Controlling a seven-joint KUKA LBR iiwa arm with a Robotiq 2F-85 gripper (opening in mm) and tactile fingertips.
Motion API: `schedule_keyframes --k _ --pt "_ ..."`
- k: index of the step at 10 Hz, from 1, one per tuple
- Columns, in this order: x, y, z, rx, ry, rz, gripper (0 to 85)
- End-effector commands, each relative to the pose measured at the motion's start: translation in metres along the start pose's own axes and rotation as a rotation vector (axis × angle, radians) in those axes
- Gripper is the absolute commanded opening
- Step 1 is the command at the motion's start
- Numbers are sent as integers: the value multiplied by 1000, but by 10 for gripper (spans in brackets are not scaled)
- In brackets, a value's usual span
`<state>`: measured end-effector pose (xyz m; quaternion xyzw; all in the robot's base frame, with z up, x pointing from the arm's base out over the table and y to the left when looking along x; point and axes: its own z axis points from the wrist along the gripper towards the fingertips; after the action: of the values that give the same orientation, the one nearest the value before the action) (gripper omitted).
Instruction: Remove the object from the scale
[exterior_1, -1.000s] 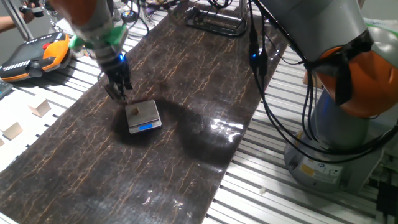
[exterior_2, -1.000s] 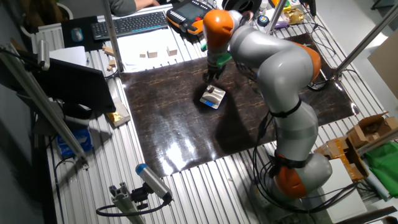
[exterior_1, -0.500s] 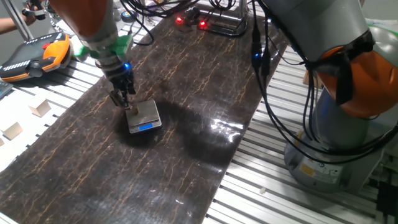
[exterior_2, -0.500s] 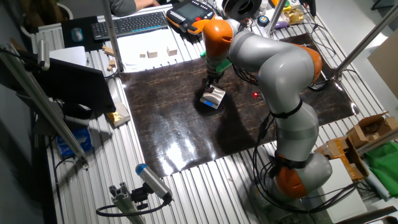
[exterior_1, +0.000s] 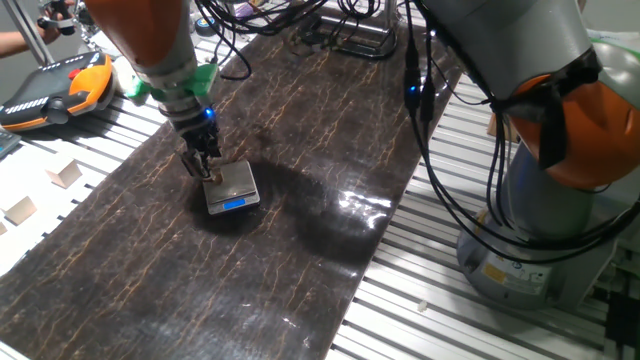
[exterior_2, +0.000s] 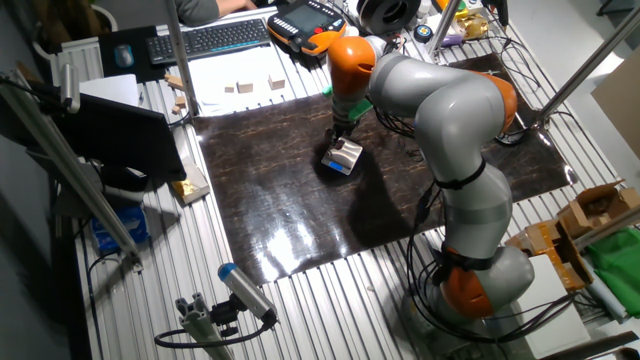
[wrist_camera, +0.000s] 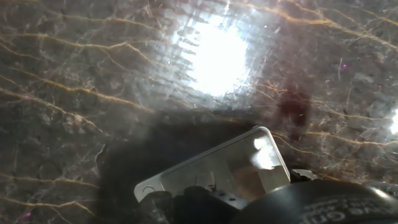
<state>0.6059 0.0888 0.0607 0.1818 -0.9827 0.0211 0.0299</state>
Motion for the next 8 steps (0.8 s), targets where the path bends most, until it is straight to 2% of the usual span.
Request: schedule_keyframes --k 1,3,8 --pt "0 0 0 0 4 -3 620" --pt "0 0 0 3 5 -6 593" --pt "-2 3 -1 -4 1 -3 617"
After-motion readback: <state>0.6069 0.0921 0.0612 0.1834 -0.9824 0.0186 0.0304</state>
